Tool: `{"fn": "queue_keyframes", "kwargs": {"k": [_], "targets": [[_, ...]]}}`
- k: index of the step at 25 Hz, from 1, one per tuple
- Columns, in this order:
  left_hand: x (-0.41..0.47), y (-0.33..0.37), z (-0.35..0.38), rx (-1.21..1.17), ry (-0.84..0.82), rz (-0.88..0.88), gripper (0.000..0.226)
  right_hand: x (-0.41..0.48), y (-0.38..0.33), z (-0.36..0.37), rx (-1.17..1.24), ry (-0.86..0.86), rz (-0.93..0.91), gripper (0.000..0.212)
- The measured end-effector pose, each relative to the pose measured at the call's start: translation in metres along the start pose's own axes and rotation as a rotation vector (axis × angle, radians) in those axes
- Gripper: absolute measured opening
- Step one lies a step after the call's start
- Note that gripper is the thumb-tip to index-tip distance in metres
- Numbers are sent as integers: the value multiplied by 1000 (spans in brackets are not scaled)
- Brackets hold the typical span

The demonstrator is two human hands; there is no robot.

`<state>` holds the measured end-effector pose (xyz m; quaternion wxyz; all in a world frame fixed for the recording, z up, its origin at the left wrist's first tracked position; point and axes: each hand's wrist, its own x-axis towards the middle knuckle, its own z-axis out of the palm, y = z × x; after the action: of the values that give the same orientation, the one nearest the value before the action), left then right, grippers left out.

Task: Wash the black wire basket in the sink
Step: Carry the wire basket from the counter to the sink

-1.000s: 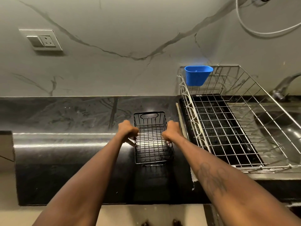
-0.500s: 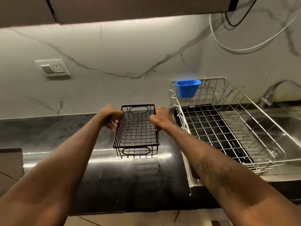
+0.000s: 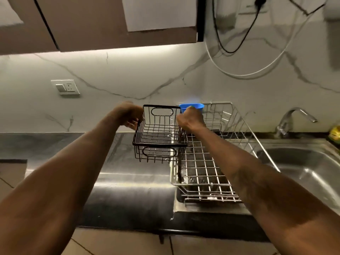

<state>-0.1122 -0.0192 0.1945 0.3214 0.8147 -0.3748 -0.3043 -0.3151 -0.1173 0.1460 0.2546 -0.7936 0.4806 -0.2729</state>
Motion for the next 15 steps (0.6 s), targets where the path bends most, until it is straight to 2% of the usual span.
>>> {"fn": "queue_keyframes", "kwargs": {"k": [4,10,15], "targets": [[-20,60,72,49,26,7,12,-9,58,-71,-9,76,44,22],[-30,143,179,94,60,109,8,-21,148,-163,18,174,157,25],[-10,202,274,161,-160,161,8,-24,230,-222,8,251,281,18]]}}
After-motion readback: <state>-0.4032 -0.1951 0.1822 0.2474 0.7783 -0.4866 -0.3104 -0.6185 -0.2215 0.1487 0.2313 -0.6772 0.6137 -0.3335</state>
